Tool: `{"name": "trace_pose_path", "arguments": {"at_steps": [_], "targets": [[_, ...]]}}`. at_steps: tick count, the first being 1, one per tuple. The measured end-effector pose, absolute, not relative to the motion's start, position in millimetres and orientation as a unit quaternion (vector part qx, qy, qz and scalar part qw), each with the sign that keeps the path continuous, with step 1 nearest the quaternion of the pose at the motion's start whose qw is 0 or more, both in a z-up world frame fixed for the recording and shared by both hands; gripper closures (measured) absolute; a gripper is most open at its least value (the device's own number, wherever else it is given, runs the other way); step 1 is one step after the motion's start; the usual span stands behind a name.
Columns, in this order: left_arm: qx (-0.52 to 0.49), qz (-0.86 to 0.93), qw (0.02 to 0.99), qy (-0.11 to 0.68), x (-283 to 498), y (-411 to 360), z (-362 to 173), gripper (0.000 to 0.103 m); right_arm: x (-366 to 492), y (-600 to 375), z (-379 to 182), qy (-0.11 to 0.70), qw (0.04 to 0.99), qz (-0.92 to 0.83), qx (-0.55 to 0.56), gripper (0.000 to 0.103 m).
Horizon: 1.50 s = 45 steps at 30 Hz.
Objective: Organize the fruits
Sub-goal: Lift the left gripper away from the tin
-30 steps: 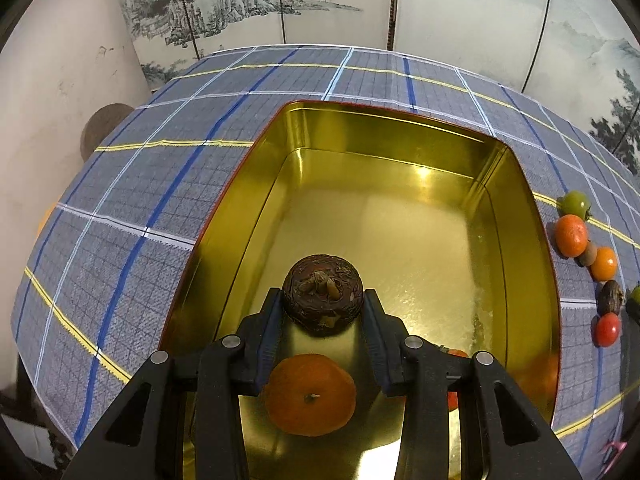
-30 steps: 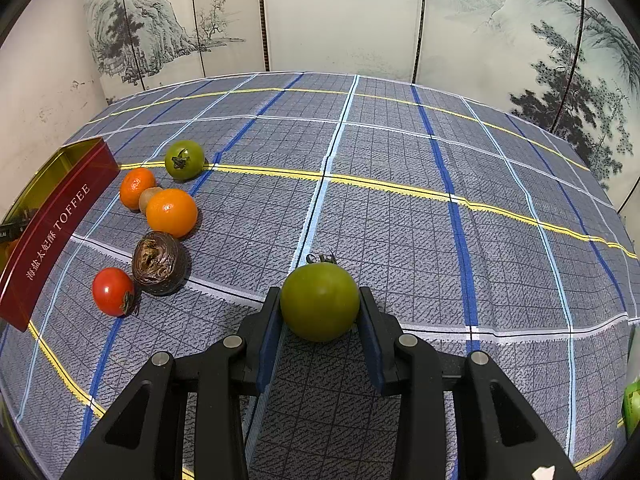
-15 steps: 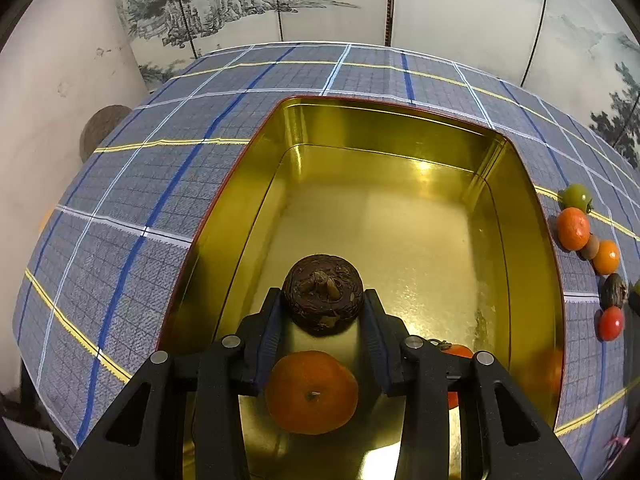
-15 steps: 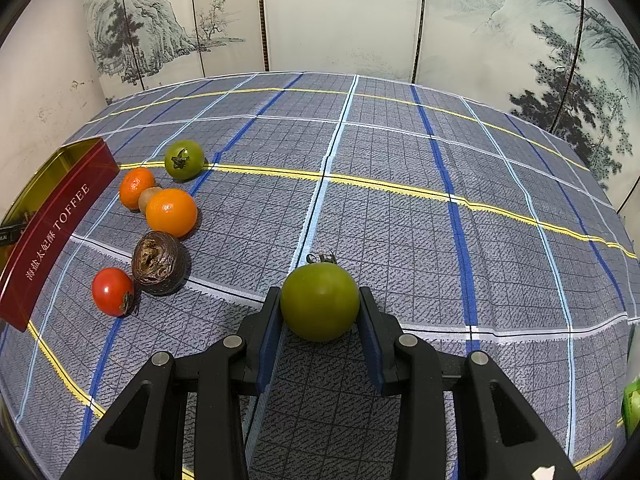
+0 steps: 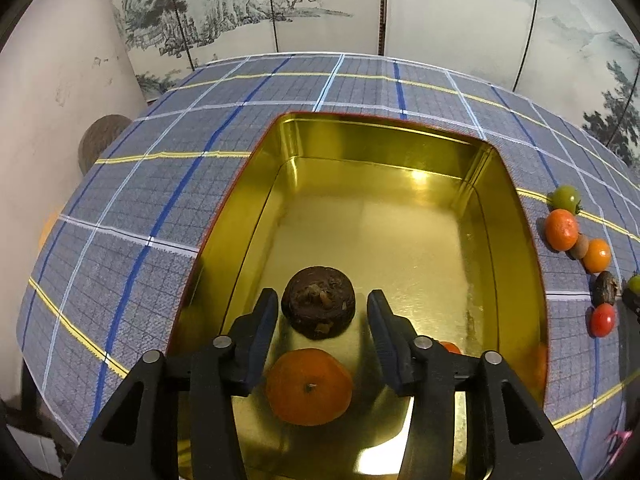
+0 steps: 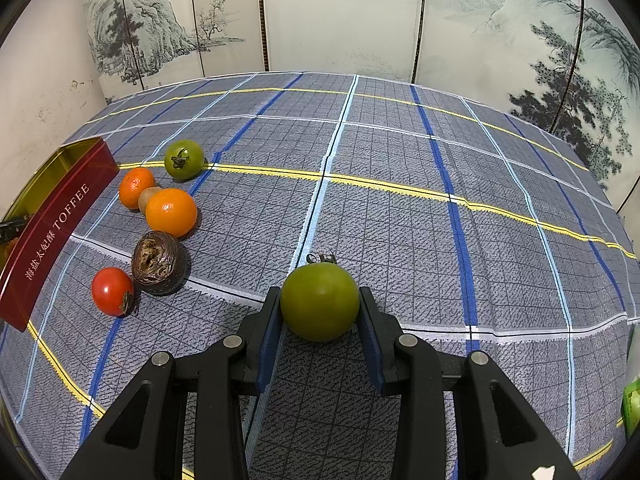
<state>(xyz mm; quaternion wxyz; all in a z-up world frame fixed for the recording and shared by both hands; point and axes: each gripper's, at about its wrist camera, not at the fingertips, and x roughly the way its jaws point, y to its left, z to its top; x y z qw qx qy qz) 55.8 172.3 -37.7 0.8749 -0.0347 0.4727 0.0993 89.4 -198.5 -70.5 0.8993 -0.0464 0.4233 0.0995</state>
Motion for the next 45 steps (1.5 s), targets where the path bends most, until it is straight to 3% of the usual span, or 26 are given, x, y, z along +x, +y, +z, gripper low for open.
{"name": "trace_pose_path", "arguments": {"at_steps": [18,45], "targets": [[-0.043,0.099,0.896,0.431,12.8,163.8,0.3,0.045,89.3,-197.9,-70.4,0.423,0.899,0.099,-0.047,0.069],[-0.072,0.123,0.893,0.427,-17.7,182.2,5.6,0.041,85.7,-194.2,-59.6,0.424,0.900,0.097,-0.033,0.070]]}}
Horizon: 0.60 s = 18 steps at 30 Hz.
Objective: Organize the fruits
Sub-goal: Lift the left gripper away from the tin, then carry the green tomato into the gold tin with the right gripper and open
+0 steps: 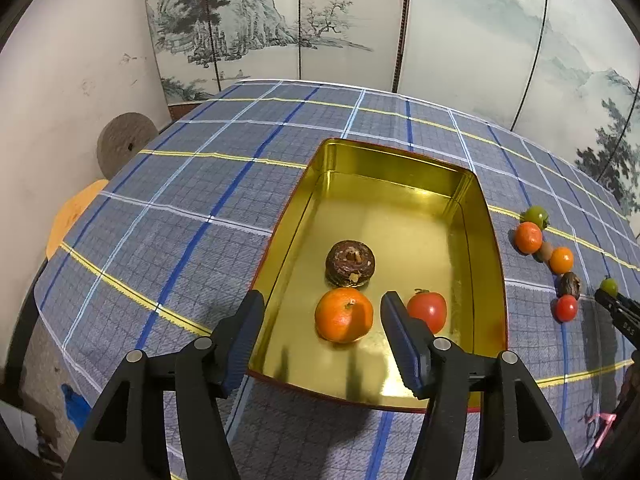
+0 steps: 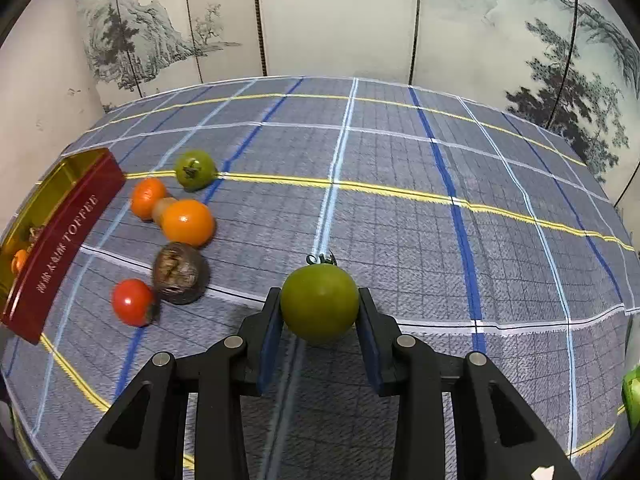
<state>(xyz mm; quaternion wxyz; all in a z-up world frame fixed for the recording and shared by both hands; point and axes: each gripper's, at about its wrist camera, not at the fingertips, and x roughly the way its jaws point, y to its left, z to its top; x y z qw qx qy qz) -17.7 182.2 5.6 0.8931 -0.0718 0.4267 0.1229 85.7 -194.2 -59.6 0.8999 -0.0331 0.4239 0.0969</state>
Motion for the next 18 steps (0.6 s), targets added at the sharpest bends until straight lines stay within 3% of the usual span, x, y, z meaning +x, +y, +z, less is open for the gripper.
{"name": "trace_pose_path", "arguments": {"at_steps": [18], "targets": [[-0.082,0.143,0.893,0.419,-29.8,198.3,10.6,0.041,51.4,-96.9,-17.5,0.393,0.887,0.238,-0.048,0.070]]}}
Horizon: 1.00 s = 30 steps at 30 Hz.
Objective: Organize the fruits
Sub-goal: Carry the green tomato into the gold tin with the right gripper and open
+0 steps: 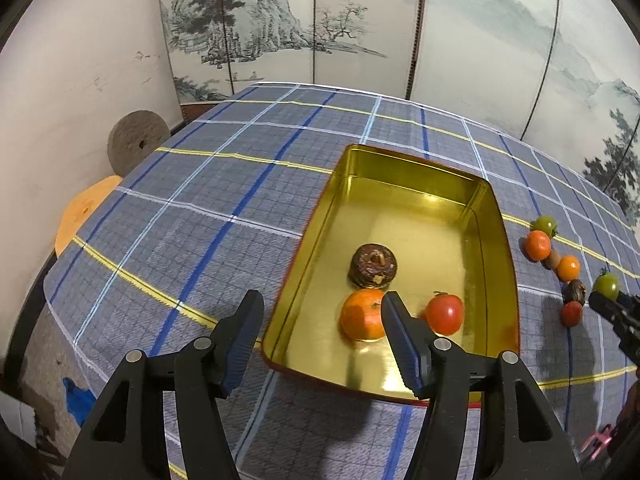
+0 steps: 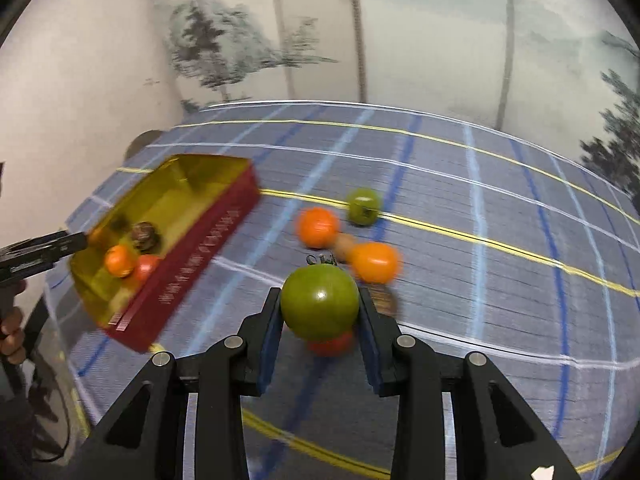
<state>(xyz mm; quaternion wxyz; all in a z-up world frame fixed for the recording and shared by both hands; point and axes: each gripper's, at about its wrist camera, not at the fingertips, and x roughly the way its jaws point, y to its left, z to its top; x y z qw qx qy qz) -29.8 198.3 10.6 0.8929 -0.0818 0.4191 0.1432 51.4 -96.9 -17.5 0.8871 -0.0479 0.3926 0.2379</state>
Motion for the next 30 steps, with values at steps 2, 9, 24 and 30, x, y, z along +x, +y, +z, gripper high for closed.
{"name": "trace_pose_path", "arguments": {"at_steps": [2,9,24,30], "targets": [[-0.085,0.147,0.892,0.418,-31.8,201.9,10.8,0.041,47.1,-80.5,-14.8,0.389,0.883,0.256,-0.055,0.070],[-0.100,0.166,0.886,0.420,-41.3,219.6,9.0,0.041,34.2,-22.8,-8.6,0.382,0.862,0.325,-0.076,0.070],[-0.114,0.193,0.878,0.423,-60.6,243.0,2.4,0.041,18.4,61.3,-30.5,0.396,0.823,0.387,-0.126,0.070],[-0.118,0.198,0.875,0.427,-66.2,249.0,-2.0,0.041,17.9,68.9,-36.7,0.400,0.821,0.382,-0.141,0.070]]}}
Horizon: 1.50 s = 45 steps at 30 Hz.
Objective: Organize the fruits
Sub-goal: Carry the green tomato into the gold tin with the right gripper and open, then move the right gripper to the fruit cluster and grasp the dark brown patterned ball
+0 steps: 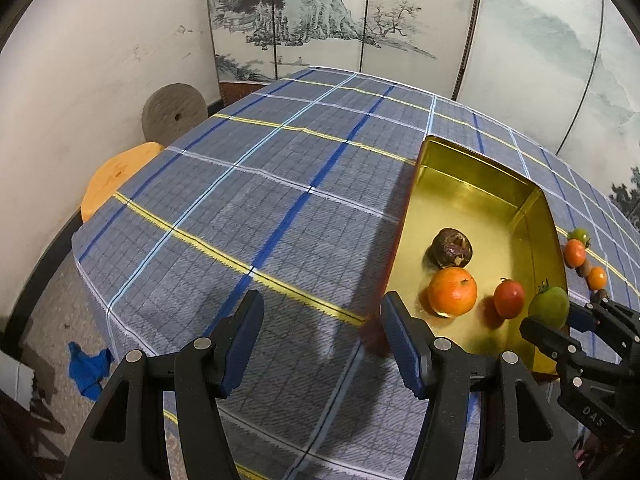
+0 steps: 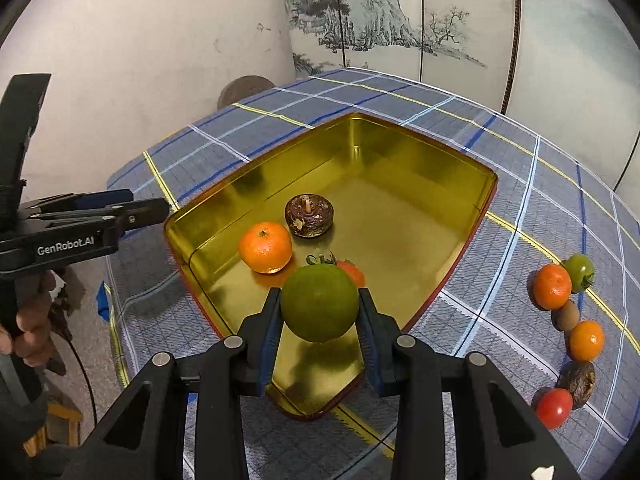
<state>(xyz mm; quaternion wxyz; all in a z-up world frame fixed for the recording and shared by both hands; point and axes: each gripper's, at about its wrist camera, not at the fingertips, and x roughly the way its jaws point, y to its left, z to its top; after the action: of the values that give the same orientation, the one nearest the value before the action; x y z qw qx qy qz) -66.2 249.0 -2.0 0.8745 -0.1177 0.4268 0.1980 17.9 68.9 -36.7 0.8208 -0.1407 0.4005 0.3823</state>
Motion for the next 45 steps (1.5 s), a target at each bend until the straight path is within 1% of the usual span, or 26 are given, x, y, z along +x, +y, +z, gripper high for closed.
{"name": "trace_pose_path", "arguments": {"at_steps": [13,27,31,36,45], "targets": [[-0.124,0.201,0.873,0.426,-69.1,254.9,-2.8,0.041,15.1,73.6,-43.3,0.394,0.819,0.375,-0.182,0.070],[-0.126,0.198,0.873,0.428,-69.9,254.3,-4.4,0.041,22.9,69.0,-44.0,0.398,0.821,0.369,-0.177,0.068],[-0.127,0.197,0.873,0.429,-71.1,254.2,-6.2,0.041,22.0,69.9,-43.6,0.398,0.821,0.371,-0.171,0.066],[-0.123,0.191,0.875,0.427,-70.1,247.8,-3.2,0.041,20.0,68.3,-41.9,0.398,0.821,0.377,-0.158,0.062],[-0.106,0.168,0.885,0.421,-62.6,225.4,8.4,0.041,13.8,35.2,-20.2,0.379,0.841,0.370,-0.110,0.061]]}}
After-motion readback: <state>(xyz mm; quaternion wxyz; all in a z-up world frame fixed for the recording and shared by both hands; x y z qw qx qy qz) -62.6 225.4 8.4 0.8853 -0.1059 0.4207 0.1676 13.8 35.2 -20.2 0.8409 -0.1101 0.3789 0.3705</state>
